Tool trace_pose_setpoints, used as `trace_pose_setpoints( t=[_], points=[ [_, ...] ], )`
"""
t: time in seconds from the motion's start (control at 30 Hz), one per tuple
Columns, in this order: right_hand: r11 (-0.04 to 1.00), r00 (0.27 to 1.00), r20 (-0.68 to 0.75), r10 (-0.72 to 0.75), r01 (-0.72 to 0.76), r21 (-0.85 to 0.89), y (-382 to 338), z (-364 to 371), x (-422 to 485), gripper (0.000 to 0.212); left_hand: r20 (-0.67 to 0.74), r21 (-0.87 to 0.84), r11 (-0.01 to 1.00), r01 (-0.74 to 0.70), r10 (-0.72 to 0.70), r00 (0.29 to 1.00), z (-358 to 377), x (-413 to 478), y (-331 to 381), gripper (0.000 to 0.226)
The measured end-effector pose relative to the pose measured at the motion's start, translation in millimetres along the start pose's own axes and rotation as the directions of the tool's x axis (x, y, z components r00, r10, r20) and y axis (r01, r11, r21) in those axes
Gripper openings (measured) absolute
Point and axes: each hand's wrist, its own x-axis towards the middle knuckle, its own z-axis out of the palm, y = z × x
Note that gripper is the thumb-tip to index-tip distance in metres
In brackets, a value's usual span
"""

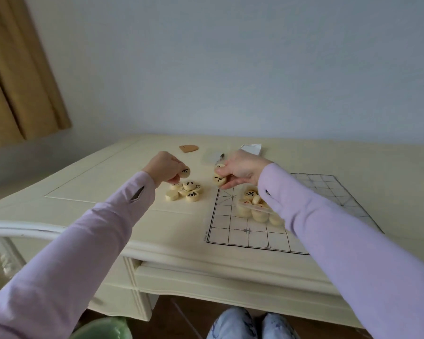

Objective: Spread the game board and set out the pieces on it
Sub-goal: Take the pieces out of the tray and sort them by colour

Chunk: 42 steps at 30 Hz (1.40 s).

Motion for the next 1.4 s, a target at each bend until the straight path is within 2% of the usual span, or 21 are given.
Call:
trace_pose_setpoints(
  t=[0.13, 0.23, 0.3, 0.47, 0.57, 0.77, 0.9, 1.03, 1.17, 1.27, 1.4],
  points=[
    [0.986, 0.999, -0.009, -0.031, 0.029, -0.165, -3.6, 37.3, 21.9, 0.023, 0.003, 0.041, 0.991, 0.124, -0.124, 0.992, -9.0, 2.5, -24.6, 0.006],
    [0.97, 0.998, -0.013, -0.059, 0.054, -0.236, -5.0, 53.2, 33.7, 0.011, 0.007, 0.014, 0.984, 0.179, -0.179, 0.984, -12.3, 5.1, -32.8, 0.015],
    [0.951, 0.993, -0.033, -0.111, 0.097, -0.295, -4.0, 60.8, 41.7, 0.016, 0.021, -0.029, 0.979, 0.2, -0.2, 0.98, -13.0, 6.4, -36.7, 0.017],
    [0.936, 0.986, -0.029, -0.166, 0.148, -0.321, -1.0, 78.4, 47.8, 0.029, 0.063, -0.083, 0.973, 0.214, -0.209, 0.976, -10.7, 10.2, -46.1, 0.012],
    [0.946, 0.992, 0.02, -0.124, 0.124, -0.301, -2.1, 82.2, 43.7, 0.02, 0.079, -0.042, 0.979, 0.198, -0.194, 0.978, -10.4, 9.3, -47.6, 0.017],
    [0.901, 0.996, 0.034, -0.087, 0.093, -0.423, -2.9, 83.7, 42.5, 0.021, 0.143, 0.01, 0.986, 0.167, -0.167, 0.976, -17.6, 1.8, -43.5, 0.014],
    [0.891, 0.983, -0.053, -0.174, 0.134, -0.433, -2.8, 82.7, 41.2, 0.026, 0.144, -0.004, 0.989, 0.15, -0.148, 0.978, -18.1, -1.3, -43.6, 0.012],
    [0.902, 0.985, -0.027, -0.169, 0.144, -0.407, -1.6, 80.5, 41.9, 0.024, 0.132, 0.12, 0.989, 0.083, -0.099, 0.986, -15.7, -2.6, -42.4, 0.024],
    [0.957, 0.986, -0.039, -0.162, 0.148, -0.249, -2.3, 62.7, 34.0, 0.014, -0.002, 0.305, 0.952, -0.004, 0.005, 1.0, -15.1, -2.7, -32.9, 0.031],
    [0.974, 0.978, -0.109, -0.177, 0.158, -0.163, -8.8, 36.8, 18.7, 0.014, -0.056, 0.219, 0.97, -0.106, 0.121, 0.991, -7.8, -3.5, -19.2, 0.029],
    [0.971, 0.985, -0.101, -0.14, 0.117, -0.21, -9.8, -2.6, -5.9, 0.022, 0.015, 0.116, 0.95, -0.289, 0.29, 0.957, 14.9, -12.3, 7.0, 0.021]
  ],
)
